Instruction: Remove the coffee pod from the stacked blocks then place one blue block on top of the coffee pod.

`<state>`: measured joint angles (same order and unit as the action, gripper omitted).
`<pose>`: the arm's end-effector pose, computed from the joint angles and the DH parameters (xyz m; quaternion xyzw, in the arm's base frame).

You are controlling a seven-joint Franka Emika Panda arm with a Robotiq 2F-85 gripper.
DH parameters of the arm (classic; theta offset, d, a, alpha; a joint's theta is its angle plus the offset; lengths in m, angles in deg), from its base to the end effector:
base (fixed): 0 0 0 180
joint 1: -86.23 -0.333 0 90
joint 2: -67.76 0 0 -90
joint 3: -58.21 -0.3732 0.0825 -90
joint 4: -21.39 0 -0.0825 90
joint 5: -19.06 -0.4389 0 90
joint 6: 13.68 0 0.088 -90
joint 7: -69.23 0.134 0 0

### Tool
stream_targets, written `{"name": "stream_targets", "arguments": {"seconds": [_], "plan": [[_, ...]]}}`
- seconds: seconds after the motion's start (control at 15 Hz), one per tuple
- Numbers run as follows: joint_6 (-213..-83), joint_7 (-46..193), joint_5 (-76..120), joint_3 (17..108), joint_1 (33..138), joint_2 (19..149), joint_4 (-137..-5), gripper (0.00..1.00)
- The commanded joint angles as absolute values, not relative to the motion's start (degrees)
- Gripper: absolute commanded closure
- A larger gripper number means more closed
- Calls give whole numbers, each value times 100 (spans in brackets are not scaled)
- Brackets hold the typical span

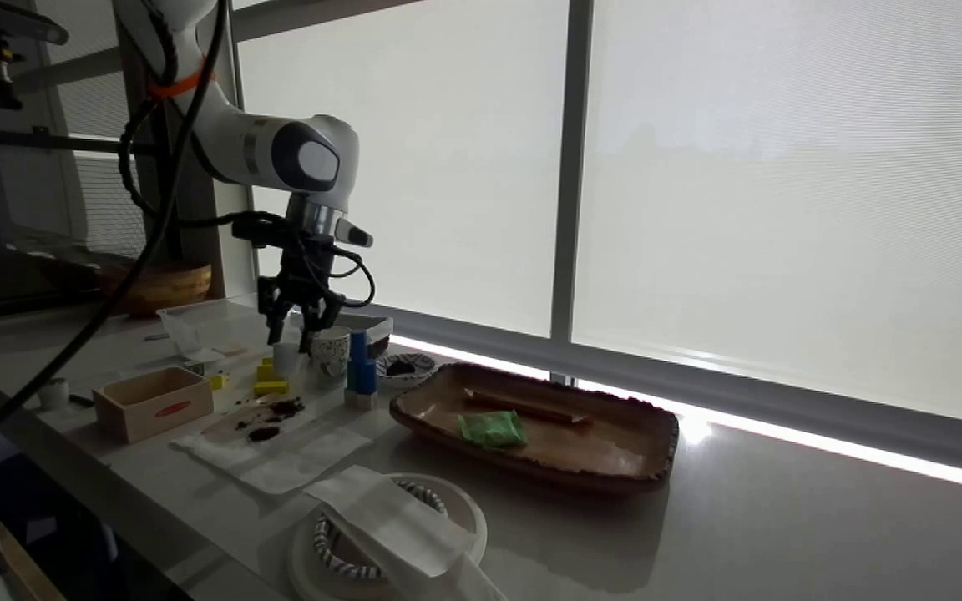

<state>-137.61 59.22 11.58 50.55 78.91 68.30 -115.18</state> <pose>0.4816 0.1373 0.2899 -0.9769 -0.1732 0.1166 0.0452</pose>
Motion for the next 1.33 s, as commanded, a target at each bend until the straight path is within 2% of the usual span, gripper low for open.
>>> {"name": "stream_targets", "arguments": {"seconds": [0.0, 0.33, 0.73, 0.8, 0.87, 1.07, 1.27], "plan": [[-14654, 6415, 1327, 5026, 7846, 7009, -12118, 71], [-15605, 7440, 1919, 5179, 7894, 7448, -12428, 71], [-16261, 7678, 1727, 5279, 7930, 8132, -12240, 71], [-16319, 7675, 1664, 5279, 7947, 8170, -12211, 31], [-16312, 7670, 1615, 5275, 7963, 8161, -12182, 21], [-16165, 7612, 1460, 5237, 8019, 7771, -12135, 1], [-15861, 7757, 1668, 5300, 7957, 7254, -12009, 0]]}}
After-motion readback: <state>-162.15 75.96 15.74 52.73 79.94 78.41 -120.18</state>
